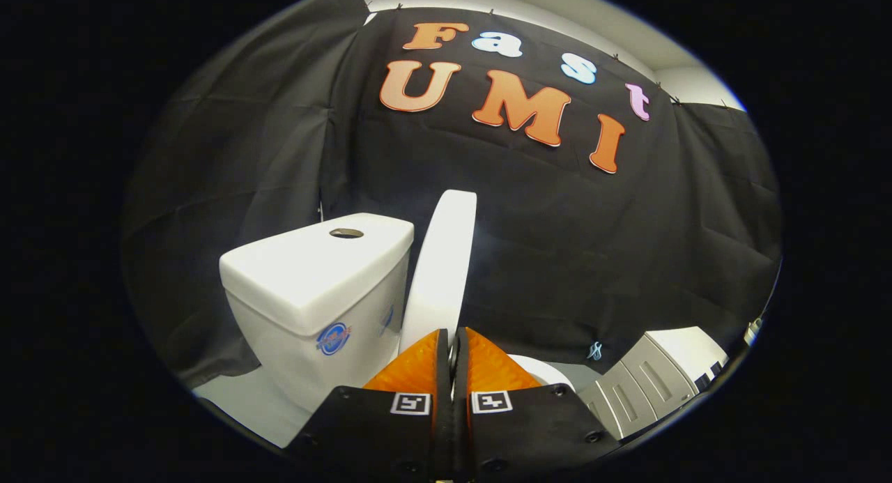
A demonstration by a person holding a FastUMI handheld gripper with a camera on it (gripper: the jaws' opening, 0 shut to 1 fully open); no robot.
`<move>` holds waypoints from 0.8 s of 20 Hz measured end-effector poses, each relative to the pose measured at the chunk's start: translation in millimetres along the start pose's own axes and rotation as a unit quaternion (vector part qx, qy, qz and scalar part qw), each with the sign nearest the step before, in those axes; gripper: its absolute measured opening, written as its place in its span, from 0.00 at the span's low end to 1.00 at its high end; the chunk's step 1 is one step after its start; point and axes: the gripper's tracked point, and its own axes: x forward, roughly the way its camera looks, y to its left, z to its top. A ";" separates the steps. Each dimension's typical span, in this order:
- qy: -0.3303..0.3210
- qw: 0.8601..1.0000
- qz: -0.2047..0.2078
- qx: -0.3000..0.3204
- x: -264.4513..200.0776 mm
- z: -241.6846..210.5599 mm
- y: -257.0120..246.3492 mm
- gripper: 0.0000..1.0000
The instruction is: Open the toilet lid.
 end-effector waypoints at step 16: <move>-0.007 0.999 -0.004 -0.034 2.3 4.6 48.8 0.09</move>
